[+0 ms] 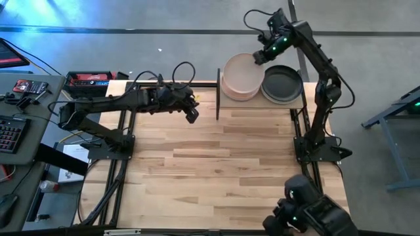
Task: Place and stack plates onto a shelf
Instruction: Stack the gray plate on top of the brown plate on the shelf
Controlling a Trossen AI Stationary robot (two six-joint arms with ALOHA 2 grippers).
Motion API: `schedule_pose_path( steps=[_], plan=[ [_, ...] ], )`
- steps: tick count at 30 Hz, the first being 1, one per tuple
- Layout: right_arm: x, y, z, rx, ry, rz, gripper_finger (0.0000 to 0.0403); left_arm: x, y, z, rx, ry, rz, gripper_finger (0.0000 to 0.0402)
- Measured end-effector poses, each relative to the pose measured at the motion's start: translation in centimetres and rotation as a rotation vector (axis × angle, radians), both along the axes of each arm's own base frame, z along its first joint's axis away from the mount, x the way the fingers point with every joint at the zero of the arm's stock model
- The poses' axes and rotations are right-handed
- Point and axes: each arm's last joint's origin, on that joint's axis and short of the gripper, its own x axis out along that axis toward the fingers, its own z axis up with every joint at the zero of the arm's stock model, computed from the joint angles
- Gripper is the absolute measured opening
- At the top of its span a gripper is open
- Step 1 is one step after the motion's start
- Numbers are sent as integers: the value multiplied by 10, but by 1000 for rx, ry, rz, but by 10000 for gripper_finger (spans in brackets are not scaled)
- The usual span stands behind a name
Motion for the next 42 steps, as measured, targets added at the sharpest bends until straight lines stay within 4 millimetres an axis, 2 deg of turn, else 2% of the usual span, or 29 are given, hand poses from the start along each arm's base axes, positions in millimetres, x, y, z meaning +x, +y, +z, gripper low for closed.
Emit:
schedule_pose_path(
  steps=[11, 19, 26, 32, 42],
  plan=[
    [23, -2, -21, 36, 92, 4, 0, -2, 9, 0, 0, 1, 32, 92],
    [27, 0, -22, 36, 103, 4, 3, -3, 9, -1, -2, 10, 32, 92],
    [32, 4, -23, -31, 187, 13, 54, -3, 9, -1, -2, 11, 31, 92],
    [35, 5, -23, -40, 185, 21, 102, -3, 9, -1, 14, 22, 16, 92],
    [35, 8, -22, 30, 106, 42, 114, -3, 9, -1, 14, 22, 16, 92]
  ],
)
